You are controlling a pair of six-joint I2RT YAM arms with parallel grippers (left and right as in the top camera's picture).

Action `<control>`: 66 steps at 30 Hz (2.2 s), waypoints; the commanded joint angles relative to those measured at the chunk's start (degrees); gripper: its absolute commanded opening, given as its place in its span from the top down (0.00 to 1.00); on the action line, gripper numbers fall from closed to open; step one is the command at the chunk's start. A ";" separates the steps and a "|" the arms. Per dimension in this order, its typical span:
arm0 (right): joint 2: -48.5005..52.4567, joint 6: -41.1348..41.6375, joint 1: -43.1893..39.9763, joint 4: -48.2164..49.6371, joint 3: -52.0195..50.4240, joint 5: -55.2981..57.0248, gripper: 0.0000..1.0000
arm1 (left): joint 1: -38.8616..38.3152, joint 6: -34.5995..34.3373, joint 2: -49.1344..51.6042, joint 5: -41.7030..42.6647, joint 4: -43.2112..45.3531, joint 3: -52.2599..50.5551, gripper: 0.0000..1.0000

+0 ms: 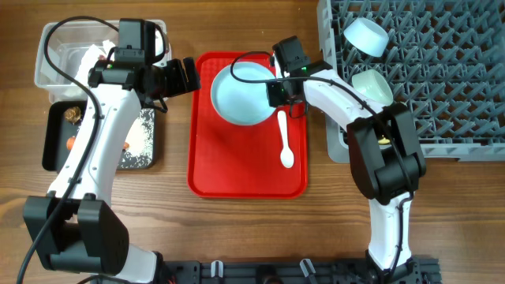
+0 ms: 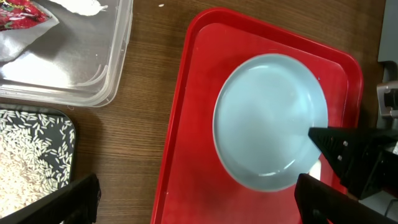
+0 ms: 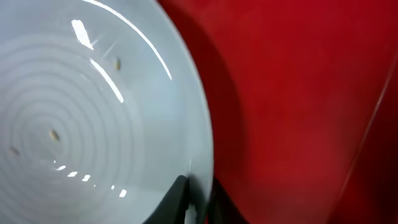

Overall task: Sort waste into correct bins and load items into the dishwasher rack
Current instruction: 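Grasp the light-blue plate rim with the right gripper, then lift the plate and carry it right into the dish rack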

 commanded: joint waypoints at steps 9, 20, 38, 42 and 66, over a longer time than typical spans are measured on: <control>-0.63 -0.11 -1.68 -5.49 0.66 -1.16 0.96 | -0.17 -0.50 -0.37 -0.52 0.11 0.42 0.00; -16.06 -2.93 -4.85 -8.39 3.78 12.94 0.96 | -0.17 -0.50 -0.37 -0.52 0.11 0.42 0.00; -27.39 -9.18 -6.23 -5.18 3.78 40.54 0.96 | -0.17 -0.50 -0.37 -0.52 0.11 0.42 0.00; -27.82 -9.20 -9.86 -3.32 3.78 40.63 0.96 | -0.17 -0.50 -0.37 -0.52 0.11 0.42 0.00; -27.26 -48.24 -31.85 19.45 3.72 41.22 0.95 | -0.17 -0.50 -0.37 -0.52 0.11 0.42 0.00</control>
